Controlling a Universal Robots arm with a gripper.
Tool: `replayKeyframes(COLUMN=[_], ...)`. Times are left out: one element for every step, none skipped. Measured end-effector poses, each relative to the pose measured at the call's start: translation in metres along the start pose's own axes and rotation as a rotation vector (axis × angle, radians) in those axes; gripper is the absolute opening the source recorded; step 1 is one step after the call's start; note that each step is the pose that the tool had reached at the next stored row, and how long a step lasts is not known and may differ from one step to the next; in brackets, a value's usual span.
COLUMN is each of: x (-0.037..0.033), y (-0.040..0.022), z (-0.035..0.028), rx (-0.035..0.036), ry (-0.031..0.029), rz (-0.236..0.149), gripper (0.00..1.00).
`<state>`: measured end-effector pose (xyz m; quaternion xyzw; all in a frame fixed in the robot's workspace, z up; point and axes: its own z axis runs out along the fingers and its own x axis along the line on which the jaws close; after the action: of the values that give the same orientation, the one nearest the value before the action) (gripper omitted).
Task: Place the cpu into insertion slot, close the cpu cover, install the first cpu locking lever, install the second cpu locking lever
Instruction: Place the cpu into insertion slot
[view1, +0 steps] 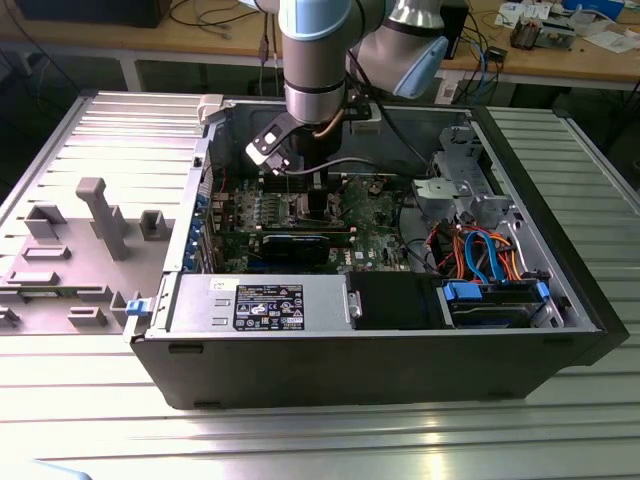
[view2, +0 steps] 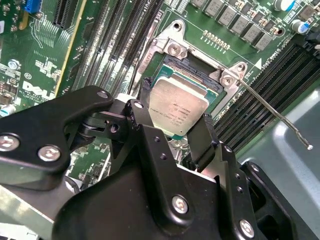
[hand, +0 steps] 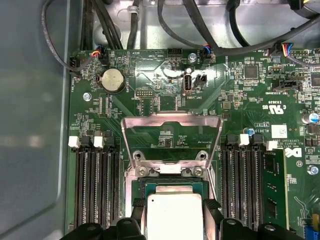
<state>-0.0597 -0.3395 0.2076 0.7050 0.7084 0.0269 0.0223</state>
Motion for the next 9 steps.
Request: replayKeyframes(x=[0.0006, 0.0008, 0.0008, 0.0008, 0.0009, 0.0009, 0.0008, 0.0008, 0.0009], y=[0.0, 0.0, -0.0001, -0.0001, -0.0002, -0.0004, -0.0004, -0.0004, -0.0005], z=[0.0004, 0.0012, 0.0019, 0.0028, 0.0035, 0.0052, 0.0056, 0.006, 0.0068], rx=[0.0, 0.0002, 0.0003, 0.0002, 0.0002, 0.0002, 0.0001, 0.0002, 0.0002], ry=[0.0002, 0.0001, 0.0, -0.0003, -0.0006, -0.0008, -0.0008, -0.0009, -0.0008], rz=[0.0, 0.0, 0.001, 0.006, 0.01, 0.013, 0.013, 0.013, 0.013], gripper=[0.55, 0.55, 0.55, 0.55, 0.55, 0.55, 0.55, 0.55, 0.55])
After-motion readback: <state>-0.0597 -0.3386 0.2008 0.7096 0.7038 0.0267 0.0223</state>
